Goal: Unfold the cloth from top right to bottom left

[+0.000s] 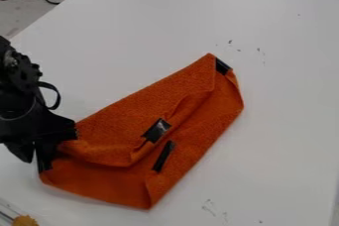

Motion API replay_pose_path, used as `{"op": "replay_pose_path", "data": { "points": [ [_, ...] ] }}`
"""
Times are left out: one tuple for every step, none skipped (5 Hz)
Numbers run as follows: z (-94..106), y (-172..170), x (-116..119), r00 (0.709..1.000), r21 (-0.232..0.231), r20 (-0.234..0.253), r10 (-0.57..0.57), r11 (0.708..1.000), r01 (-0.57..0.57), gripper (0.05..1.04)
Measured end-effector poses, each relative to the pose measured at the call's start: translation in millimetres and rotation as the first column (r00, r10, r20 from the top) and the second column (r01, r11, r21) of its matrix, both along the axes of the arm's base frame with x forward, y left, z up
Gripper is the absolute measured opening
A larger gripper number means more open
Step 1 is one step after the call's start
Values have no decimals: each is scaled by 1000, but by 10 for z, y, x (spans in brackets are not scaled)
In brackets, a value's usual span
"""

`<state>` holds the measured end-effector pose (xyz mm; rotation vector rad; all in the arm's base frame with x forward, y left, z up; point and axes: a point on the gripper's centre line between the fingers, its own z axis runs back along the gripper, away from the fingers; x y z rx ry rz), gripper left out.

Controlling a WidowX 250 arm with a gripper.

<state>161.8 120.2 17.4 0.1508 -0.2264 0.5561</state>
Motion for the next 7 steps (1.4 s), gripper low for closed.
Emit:
{"op": "replay_pose_path", "data": {
  "points": [
    [-34, -23, -142, 998, 3, -9, 63, 998, -63, 904],
    [-10, -17, -175, 996, 14, -5, 86, 996, -86, 1012],
    [66, 22, -183, 996, 36, -23, 91, 995, -90, 1007],
    [335, 61, -85, 999, 91, -41, 26, 996, -22, 1002],
    [589, -34, 80, 989, 76, -53, -140, 987, 144, 1001],
    [618, -306, 186, 977, 36, -4, -212, 976, 212, 1001],
    [549, -559, 189, 966, -1, 7, -260, 966, 260, 1001]
  ]
}}
